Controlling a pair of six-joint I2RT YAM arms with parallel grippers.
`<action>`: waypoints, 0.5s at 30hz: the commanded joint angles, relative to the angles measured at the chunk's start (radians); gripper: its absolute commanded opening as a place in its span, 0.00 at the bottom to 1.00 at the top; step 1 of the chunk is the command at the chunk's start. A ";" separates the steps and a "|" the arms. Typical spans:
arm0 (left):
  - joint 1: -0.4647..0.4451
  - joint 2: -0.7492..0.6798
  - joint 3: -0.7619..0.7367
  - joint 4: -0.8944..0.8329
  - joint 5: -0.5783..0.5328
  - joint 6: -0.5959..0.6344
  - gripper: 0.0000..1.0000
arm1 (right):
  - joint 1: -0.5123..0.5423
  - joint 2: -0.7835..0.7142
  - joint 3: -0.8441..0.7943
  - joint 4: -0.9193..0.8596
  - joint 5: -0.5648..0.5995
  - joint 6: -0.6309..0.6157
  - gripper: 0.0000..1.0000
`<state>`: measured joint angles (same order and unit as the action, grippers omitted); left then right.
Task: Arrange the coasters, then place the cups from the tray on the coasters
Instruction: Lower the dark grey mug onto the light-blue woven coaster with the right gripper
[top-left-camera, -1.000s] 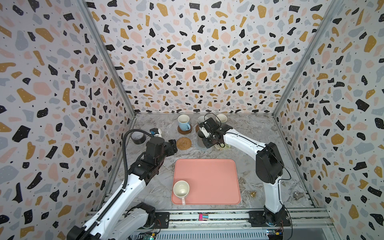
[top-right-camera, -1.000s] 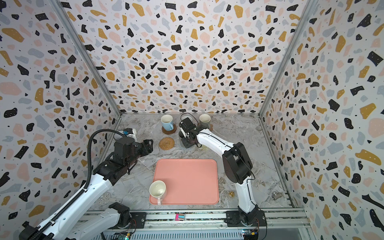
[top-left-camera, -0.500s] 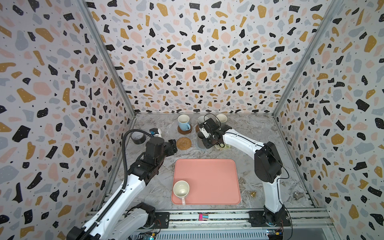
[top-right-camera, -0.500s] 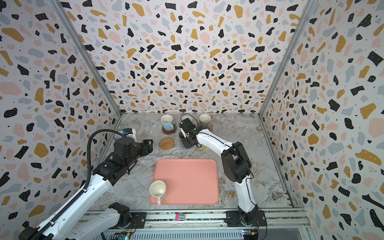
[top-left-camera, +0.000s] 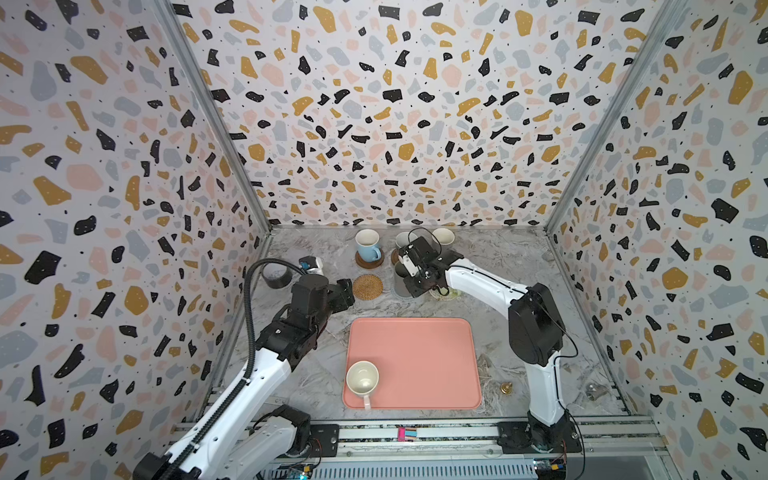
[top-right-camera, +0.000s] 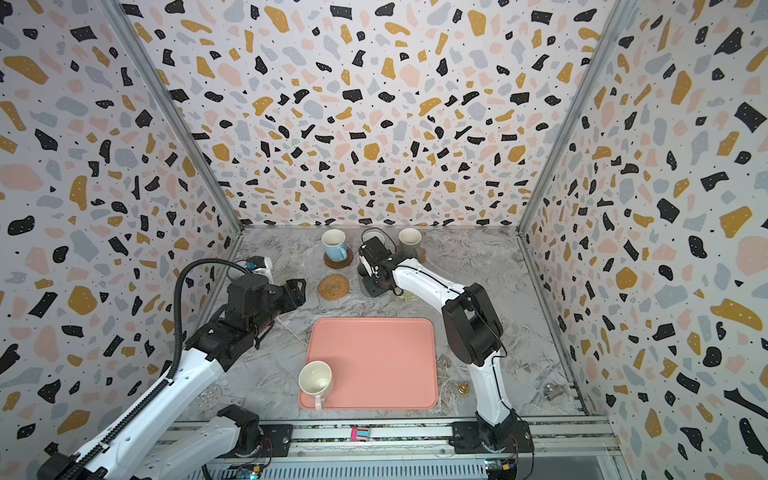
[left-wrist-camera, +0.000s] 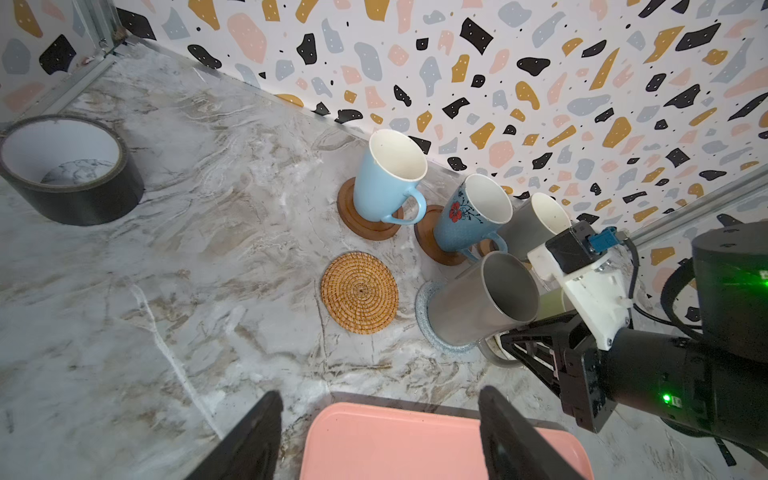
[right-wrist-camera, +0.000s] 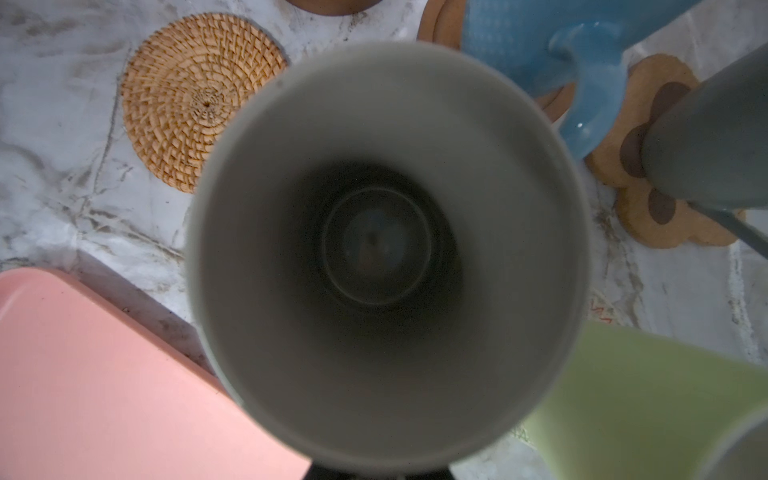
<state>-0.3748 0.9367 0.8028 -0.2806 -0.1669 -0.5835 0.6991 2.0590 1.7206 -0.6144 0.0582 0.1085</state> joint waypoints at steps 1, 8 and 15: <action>0.006 -0.016 -0.014 0.007 -0.006 0.008 0.75 | -0.007 -0.036 0.004 0.064 0.008 0.018 0.10; 0.006 -0.027 -0.019 0.003 -0.007 0.007 0.76 | -0.009 -0.043 -0.017 0.068 0.004 0.025 0.14; 0.007 -0.031 -0.017 -0.003 -0.006 0.007 0.76 | -0.009 -0.054 -0.024 0.066 0.009 0.028 0.31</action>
<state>-0.3748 0.9195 0.7959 -0.2852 -0.1669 -0.5838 0.6945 2.0583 1.7020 -0.5694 0.0582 0.1268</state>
